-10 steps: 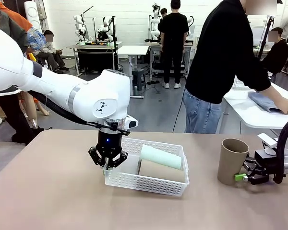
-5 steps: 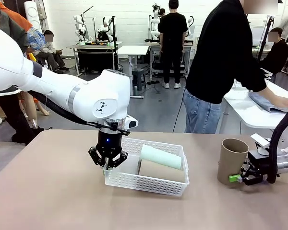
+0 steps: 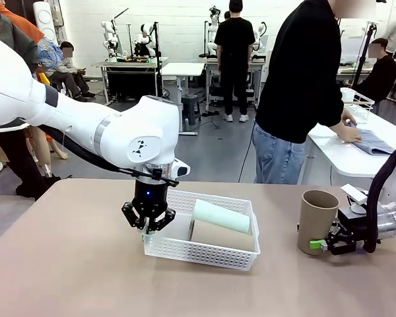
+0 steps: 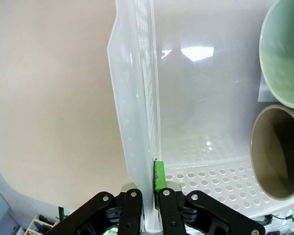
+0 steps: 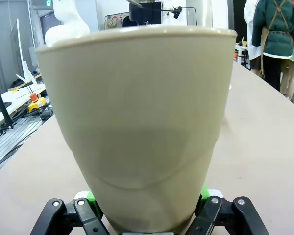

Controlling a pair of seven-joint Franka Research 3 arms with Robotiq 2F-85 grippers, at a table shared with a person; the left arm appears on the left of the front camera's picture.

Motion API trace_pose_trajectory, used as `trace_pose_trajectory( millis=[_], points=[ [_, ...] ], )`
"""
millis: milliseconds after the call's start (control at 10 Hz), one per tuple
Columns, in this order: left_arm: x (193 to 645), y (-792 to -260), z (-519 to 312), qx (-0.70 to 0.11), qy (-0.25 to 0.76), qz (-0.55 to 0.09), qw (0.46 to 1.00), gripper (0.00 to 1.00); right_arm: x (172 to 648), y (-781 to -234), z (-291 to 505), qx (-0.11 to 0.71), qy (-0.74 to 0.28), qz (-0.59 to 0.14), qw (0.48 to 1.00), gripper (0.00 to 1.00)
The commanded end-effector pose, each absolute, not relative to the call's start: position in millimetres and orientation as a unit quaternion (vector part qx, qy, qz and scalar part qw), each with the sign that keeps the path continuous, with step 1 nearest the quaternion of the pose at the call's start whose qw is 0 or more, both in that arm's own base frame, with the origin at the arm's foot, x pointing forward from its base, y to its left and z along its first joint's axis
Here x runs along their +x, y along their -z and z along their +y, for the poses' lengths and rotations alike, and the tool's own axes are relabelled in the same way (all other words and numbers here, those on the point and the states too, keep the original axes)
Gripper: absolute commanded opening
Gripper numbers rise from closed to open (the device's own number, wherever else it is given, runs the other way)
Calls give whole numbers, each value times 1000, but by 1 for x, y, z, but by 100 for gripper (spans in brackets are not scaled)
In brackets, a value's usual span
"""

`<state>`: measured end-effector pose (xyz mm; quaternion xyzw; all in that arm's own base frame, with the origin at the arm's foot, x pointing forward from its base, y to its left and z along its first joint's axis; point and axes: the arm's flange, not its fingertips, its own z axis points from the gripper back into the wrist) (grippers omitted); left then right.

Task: Clean and organize the cups into the basket.
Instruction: Pick up the Reusable plastic cup from the right side of the table and stack it inside the Organizing basket in the center of the table.

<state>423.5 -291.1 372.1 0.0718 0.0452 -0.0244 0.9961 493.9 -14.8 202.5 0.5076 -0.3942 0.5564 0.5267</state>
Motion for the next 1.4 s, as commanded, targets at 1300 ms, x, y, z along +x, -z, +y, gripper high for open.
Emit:
trace_pose_trajectory(
  millis=[1300],
  points=[
    [423,-370,-291,75,30,45,996,0,443,-415,11,520,-507,-402,557,0]
  ],
)
